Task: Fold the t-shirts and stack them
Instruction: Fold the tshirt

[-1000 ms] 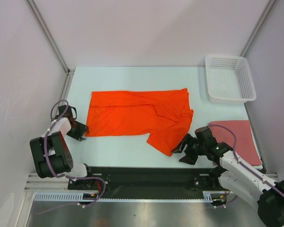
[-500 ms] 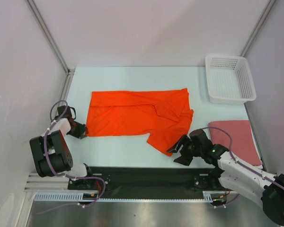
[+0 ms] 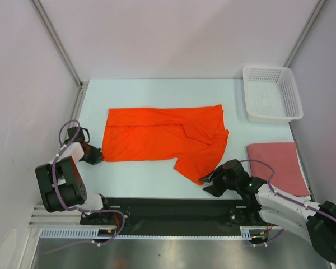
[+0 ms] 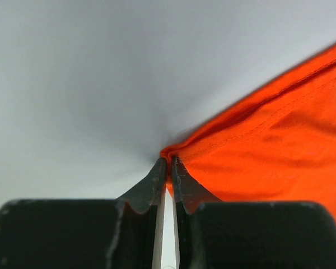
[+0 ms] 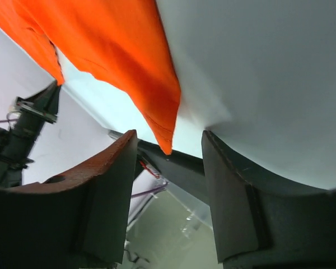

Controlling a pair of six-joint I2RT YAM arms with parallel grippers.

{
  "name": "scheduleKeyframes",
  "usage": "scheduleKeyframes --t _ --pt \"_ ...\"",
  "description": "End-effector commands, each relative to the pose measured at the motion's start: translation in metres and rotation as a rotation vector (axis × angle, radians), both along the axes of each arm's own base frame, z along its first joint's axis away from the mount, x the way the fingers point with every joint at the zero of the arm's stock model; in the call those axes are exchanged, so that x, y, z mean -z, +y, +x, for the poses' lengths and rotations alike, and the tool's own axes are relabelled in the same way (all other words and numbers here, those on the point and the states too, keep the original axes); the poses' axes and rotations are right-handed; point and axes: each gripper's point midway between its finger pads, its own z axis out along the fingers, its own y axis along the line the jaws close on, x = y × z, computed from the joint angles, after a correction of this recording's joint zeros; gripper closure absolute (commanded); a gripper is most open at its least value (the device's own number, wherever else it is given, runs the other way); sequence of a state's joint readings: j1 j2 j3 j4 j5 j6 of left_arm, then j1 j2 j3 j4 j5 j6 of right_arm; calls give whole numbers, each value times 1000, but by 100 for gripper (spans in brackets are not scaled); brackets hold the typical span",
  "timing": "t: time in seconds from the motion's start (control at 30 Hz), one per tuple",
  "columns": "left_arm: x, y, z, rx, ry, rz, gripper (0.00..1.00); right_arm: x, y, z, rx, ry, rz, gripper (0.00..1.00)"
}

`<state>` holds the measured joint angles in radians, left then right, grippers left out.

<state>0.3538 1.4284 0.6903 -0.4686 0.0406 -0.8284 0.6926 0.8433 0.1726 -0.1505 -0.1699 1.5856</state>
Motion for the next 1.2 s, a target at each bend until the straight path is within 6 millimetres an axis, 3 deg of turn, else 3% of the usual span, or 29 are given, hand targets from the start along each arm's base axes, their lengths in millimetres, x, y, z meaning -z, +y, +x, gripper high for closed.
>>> scheduleKeyframes --t 0.0,0.3,0.37,0.4,0.5,0.53,0.6,0.63,0.83,0.87,0.93,1.07,1.1,1.17 --pt "15 1 -21 12 66 14 89 -6 6 15 48 -28 23 46" --pt "14 2 -19 10 59 13 100 2 1 15 60 -6 -17 64" --pt "14 2 -18 12 54 14 100 1 -1 17 62 -17 -17 75" --pt "13 2 -17 15 53 15 100 -1 0 16 50 -17 -15 86" --pt "8 5 -15 37 34 37 100 -6 -7 19 0 -50 -56 100" --pt "5 8 -14 48 29 58 100 -21 -4 27 -23 -97 -65 100" --pt "-2 10 -11 66 7 75 100 -27 -15 31 -86 -140 -157 100" --pt "-3 11 -11 87 4 85 100 -45 -13 42 -101 -191 -158 100" --pt "-10 6 -11 124 -21 101 100 -83 -25 80 -171 -317 -229 100" --pt "-10 3 -11 133 -22 97 100 -102 -22 90 -185 -357 -213 100" --pt "-12 0 -9 138 -34 92 100 -101 -28 100 -217 -352 -251 100" --pt "-20 -8 0 172 -55 94 100 -116 -32 125 -249 -379 -264 100" --pt "-21 -9 2 177 -57 97 100 -129 -32 135 -249 -409 -258 100" --pt "-27 -11 10 202 -66 111 100 -131 -33 148 -266 -414 -255 100"
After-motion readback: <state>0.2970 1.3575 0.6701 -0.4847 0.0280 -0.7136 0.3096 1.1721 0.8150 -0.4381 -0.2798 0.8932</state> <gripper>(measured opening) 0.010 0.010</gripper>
